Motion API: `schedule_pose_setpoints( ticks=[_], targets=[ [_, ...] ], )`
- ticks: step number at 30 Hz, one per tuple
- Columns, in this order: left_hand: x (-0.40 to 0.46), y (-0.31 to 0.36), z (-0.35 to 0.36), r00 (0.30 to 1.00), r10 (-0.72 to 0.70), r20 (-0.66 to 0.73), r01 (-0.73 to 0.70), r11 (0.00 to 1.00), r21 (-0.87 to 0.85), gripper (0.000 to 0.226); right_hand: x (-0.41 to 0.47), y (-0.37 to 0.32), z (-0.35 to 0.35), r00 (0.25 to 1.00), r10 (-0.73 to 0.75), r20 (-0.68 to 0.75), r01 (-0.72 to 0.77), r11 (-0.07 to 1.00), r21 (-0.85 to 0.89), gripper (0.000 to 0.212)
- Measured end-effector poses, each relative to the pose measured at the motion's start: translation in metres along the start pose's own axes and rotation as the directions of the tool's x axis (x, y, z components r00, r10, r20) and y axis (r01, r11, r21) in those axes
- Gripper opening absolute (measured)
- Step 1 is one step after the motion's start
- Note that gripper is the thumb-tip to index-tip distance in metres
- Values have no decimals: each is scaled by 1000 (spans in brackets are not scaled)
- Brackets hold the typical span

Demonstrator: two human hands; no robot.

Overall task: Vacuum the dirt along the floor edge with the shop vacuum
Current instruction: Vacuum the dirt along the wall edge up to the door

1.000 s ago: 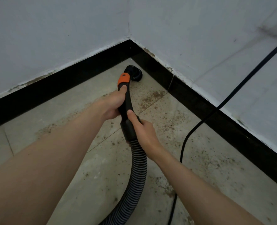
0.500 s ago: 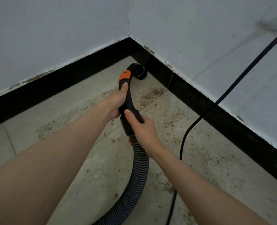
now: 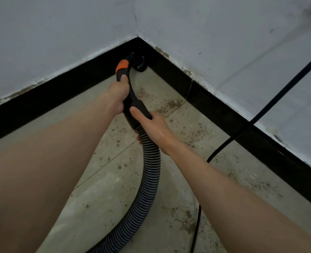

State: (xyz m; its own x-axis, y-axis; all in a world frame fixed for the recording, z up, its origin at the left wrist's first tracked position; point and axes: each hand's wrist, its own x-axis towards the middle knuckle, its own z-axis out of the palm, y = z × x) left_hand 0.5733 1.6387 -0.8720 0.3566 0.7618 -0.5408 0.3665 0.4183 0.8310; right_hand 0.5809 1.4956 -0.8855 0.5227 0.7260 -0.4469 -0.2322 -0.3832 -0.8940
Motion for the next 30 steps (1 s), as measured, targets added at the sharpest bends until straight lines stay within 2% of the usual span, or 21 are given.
schedule_pose_setpoints(
  ticks=[3, 8, 10, 14, 20, 25, 30],
  targets=[
    [1, 0, 3, 1000, -19, 19, 18, 1000, 19, 52, -2, 3, 3, 995, -20, -94, 17, 999, -38, 37],
    [-17, 0, 12, 995, -13, 102, 12, 1000, 13, 37, -11, 15, 0, 974, -59, -219, 54, 998, -27, 41],
    [-30, -1, 11, 988, -17, 156, 18, 1000, 0, 34, -19, 19, -1, 969, -71, -235, 64, 997, -39, 38],
    [-49, -4, 2, 977, -38, 208, 29, 999, 43, 44, -38, 20, 7, 968, -58, -243, 51, 998, -35, 37],
    [-72, -8, -6, 949, -61, 310, 21, 991, 132, 45, -70, 23, 17, 970, -19, -242, 33, 998, 54, 35],
    [-76, -7, -15, 973, 41, 227, -81, 983, 167, 42, -74, 15, 27, 982, -1, -188, 33, 985, 170, 40],
    [-72, -11, -50, 986, 39, 160, -71, 977, 201, 43, -77, 15, 59, 991, 6, -137, 13, 990, 138, 43]
  ],
)
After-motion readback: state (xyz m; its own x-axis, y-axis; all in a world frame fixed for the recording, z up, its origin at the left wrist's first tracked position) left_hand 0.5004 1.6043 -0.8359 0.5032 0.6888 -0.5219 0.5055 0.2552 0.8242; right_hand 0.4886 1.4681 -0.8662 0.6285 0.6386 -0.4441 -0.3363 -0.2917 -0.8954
